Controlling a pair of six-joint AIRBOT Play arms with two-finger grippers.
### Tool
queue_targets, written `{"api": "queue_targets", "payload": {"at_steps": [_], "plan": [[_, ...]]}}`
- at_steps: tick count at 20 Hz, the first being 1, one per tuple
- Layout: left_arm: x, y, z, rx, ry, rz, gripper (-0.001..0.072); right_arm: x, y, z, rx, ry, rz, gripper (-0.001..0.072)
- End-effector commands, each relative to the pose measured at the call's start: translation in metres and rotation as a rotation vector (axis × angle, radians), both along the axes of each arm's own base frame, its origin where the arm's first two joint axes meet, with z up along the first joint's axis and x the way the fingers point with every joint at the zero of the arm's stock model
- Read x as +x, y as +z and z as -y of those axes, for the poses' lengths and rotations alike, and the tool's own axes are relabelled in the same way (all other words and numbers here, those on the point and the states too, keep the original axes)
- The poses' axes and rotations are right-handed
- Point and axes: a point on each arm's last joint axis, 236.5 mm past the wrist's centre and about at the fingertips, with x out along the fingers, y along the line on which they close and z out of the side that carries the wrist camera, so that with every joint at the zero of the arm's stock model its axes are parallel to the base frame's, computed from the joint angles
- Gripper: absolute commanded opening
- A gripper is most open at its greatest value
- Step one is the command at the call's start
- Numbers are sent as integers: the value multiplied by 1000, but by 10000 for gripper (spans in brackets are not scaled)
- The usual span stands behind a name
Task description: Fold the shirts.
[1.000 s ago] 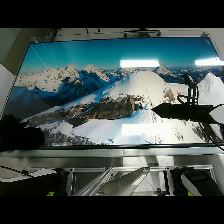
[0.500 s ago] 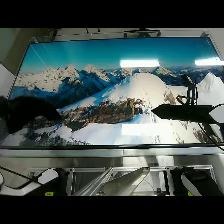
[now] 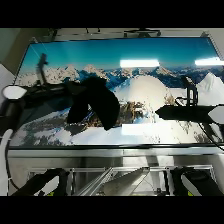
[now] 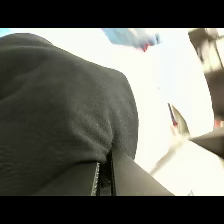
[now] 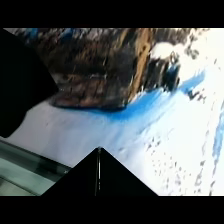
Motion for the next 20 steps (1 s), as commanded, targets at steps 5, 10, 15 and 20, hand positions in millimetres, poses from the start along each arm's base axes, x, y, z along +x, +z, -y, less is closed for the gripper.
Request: {"api": "queue_targets", "payload": {"at_steps": [5, 10, 15, 20], "plan": [[-19, -61, 56, 29, -213, -199, 712, 6, 3, 9, -10, -29, 11, 525], [-5, -57, -87, 190, -83, -315, 711, 18, -22, 14, 25, -27, -74, 525], [-10, -103, -203, 309, 157, -449, 706, 42, -62, -75, 223, 165, -90, 525], [-33, -183, -206, 274, 139, -564, 693, 55, -124, -108, 248, 185, -210, 525]]}}
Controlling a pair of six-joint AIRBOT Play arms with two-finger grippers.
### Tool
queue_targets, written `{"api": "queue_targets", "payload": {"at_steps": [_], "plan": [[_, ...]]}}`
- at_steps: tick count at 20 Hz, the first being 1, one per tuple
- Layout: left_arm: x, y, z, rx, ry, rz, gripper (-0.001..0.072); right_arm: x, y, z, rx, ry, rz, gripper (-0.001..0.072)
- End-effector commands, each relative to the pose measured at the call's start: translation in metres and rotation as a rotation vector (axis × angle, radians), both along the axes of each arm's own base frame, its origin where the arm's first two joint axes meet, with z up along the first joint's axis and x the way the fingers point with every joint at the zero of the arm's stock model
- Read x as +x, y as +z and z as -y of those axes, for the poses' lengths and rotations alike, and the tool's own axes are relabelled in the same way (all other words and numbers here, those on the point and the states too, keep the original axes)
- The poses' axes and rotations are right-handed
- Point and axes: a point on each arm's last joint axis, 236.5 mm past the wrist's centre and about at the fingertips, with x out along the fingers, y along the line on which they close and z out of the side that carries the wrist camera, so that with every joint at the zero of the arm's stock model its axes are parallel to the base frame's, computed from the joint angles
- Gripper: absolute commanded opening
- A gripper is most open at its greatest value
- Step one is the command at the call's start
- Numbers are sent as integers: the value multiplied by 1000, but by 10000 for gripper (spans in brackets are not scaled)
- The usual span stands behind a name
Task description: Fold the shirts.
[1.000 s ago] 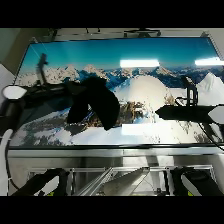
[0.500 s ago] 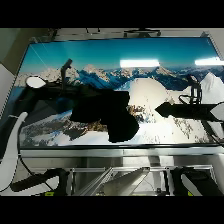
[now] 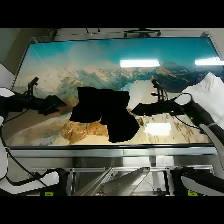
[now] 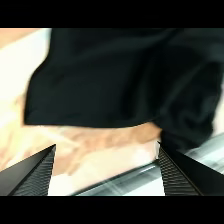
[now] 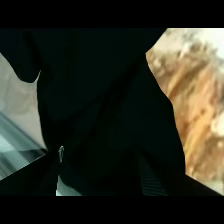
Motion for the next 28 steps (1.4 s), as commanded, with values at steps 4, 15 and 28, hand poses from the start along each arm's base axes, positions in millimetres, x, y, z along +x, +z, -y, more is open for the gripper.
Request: {"api": "queue_targets", "payload": {"at_steps": [4, 15, 28], "plan": [[-8, -86, 1, 1, -40, -109, 693, 4, -24, -8, 40, 21, -77, 524], [41, -92, 54, 6, -240, -72, 21, -95, -35, 43, -29, 47, -419, 485], [50, -58, 57, -11, -300, -45, 25, -95, -100, -19, -11, -223, -415, 483]]}}
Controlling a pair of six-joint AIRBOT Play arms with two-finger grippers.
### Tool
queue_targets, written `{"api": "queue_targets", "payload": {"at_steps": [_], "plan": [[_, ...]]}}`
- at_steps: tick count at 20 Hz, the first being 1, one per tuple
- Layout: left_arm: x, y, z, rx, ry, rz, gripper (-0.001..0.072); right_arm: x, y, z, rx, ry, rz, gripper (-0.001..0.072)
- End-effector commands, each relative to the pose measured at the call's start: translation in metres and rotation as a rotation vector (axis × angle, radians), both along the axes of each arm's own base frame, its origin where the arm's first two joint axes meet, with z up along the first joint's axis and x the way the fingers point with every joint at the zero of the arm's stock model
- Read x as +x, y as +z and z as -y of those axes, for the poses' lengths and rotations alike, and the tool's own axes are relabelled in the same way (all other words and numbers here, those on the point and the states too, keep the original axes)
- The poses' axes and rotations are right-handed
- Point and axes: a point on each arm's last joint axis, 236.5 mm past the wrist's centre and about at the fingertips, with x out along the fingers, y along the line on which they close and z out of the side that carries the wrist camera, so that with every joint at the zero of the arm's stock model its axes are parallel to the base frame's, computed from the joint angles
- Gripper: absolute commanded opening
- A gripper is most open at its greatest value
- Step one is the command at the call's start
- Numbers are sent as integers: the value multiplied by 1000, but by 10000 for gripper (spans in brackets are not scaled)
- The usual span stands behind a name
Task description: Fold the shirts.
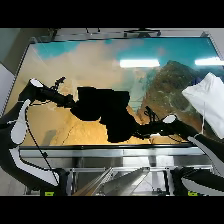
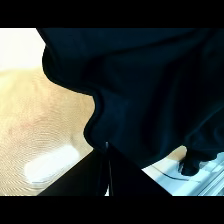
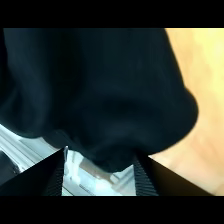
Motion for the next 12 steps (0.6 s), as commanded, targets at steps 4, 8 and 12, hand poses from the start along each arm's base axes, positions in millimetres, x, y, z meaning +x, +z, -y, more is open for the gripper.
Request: {"api": "queue_targets", "payload": {"at_steps": [4, 8, 12], "plan": [[-1, 3, -5, -5, 2, -7, 24, 8, -4, 13, -26, -20, 24, 482], [-2, 3, -9, -7, 9, -11, 25, 13, -7, 16, -33, -46, 21, 325], [-1, 3, -10, -5, 11, -8, 24, 10, -12, -7, 14, -46, -1, 324]]}}
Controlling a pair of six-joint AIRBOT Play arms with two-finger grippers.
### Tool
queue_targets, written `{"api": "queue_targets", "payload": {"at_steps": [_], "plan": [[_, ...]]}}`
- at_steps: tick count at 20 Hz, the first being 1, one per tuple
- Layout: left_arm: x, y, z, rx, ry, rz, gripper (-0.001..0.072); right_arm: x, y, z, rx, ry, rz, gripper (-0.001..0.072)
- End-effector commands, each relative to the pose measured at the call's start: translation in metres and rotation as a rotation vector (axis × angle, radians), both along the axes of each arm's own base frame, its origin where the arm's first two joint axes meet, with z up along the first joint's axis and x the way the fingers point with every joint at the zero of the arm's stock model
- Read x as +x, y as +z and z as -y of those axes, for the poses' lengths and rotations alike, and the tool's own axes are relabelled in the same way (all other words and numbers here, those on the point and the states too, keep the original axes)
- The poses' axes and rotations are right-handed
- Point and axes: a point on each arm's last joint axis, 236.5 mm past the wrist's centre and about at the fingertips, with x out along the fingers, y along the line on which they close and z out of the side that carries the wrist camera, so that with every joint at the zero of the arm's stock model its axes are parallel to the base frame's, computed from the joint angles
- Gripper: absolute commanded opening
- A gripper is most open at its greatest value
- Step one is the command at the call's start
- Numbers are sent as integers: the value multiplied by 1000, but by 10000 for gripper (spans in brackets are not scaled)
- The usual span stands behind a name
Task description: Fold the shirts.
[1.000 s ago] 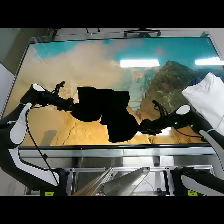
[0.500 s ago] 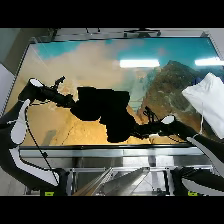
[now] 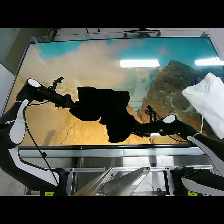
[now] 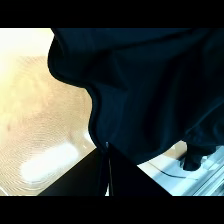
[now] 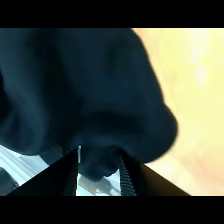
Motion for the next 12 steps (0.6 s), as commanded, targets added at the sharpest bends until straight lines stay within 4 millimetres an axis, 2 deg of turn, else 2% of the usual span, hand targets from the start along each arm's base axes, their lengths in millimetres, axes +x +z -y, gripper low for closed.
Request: {"api": "queue_targets", "payload": {"at_steps": [1, 2, 3, 4, 5, 6, 7, 8, 9, 11, 12], "plan": [[1, 0, -1, 1, 1, 3, 24, 6, 2, -19, 57, -16, 9, 318], [1, 0, -1, 1, 2, 4, 25, 14, 7, -23, 83, -29, 30, 227], [1, 0, -1, 1, 2, 4, 24, 21, 13, -26, 102, -34, 60, 70], [1, 1, -1, -1, 0, 4, 24, 27, 19, -29, 115, -36, 80, 22], [0, 5, 2, -19, -7, 12, 23, 32, 27, -31, 129, -27, 99, 21], [2, 17, 8, -65, -6, 33, 22, 37, 43, -35, 166, -15, 120, 21], [7, 39, 15, -136, 5, 75, 21, 43, 68, -38, 219, 3, 150, 21], [13, 69, 21, -227, 29, 130, 19, 51, 105, -37, 286, 24, 205, 21], [18, 111, 26, -338, 50, 210, 19, 60, 146, -31, 347, 38, 279, 21], [15, 214, 26, -577, 75, 408, 18, 82, 249, 3, 437, 25, 516, 21], [7, 269, 21, -692, 77, 532, 18, 89, 310, 29, 467, -7, 669, 21]]}}
